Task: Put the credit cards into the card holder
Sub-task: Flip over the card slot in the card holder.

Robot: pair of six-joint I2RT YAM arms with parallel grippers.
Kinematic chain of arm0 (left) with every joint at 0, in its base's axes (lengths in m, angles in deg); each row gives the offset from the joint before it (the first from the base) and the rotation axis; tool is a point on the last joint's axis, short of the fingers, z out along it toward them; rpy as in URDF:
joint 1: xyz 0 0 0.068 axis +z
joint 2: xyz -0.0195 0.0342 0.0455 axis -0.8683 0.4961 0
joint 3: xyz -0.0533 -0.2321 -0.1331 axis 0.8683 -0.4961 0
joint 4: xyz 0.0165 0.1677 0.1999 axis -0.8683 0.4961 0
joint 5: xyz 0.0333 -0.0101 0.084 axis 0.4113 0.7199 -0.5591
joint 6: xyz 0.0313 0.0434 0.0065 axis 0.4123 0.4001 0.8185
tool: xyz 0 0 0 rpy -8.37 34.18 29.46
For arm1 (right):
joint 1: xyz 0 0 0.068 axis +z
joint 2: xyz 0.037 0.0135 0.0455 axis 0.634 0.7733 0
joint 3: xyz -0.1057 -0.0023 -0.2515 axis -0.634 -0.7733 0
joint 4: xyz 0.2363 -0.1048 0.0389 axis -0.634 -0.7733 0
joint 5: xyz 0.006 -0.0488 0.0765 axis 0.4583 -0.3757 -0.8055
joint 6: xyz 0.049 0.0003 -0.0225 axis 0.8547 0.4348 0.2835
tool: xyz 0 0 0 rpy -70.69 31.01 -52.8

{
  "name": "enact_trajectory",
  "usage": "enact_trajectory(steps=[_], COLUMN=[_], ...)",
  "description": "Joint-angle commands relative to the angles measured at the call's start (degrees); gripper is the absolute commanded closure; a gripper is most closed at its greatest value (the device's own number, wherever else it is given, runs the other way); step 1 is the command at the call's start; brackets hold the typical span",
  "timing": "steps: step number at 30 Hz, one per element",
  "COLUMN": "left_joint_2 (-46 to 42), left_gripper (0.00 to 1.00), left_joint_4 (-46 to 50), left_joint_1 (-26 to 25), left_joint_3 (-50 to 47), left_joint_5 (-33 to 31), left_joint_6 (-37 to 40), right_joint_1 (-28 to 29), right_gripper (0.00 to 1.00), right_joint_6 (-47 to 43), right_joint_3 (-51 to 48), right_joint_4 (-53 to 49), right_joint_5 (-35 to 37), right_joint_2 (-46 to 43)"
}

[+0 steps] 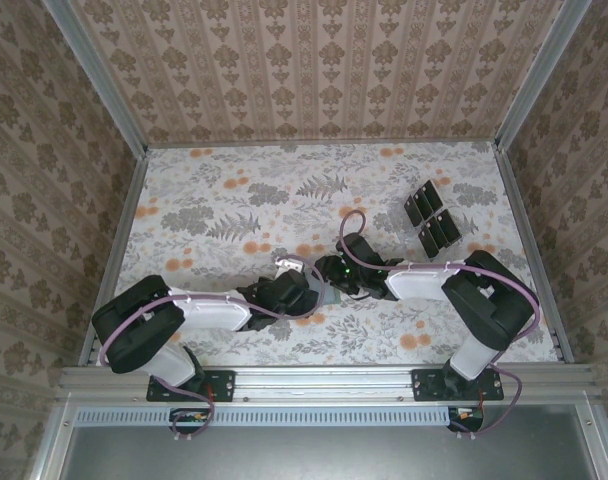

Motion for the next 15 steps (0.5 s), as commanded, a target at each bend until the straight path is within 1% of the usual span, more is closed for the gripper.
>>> enact_trajectory(steps=[1, 6, 11, 15], left_joint_2=[2.0, 2.0, 2.1, 2.2], left_gripper=[0.00, 0.00, 0.00, 0.00], left_joint_4=[3.7, 3.6, 3.5, 3.5], left_joint_1=[0.0, 0.0, 0.0, 0.0], left_joint_3=[-1.5, -1.5, -1.7, -1.7], left_joint_5=[-1.0, -0.9, -0.9, -0.9], left_joint_6=[-1.3, -1.4, -1.4, -1.6], right_joint_1=[-0.1, -0.1, -0.1, 0.1], right_gripper=[0.44, 0.44, 0.45, 0.45], right_joint_6=[-1.3, -1.6, -2.6, -3.4], right_joint_3=[0.8, 0.1, -0.3, 0.0], right_joint_4=[0.4, 0.6, -1.5, -2.5], right_joint_5=[-1.9, -1.6, 0.1, 0.6], right_joint_2=[1.4, -0.8, -4.4, -5.4])
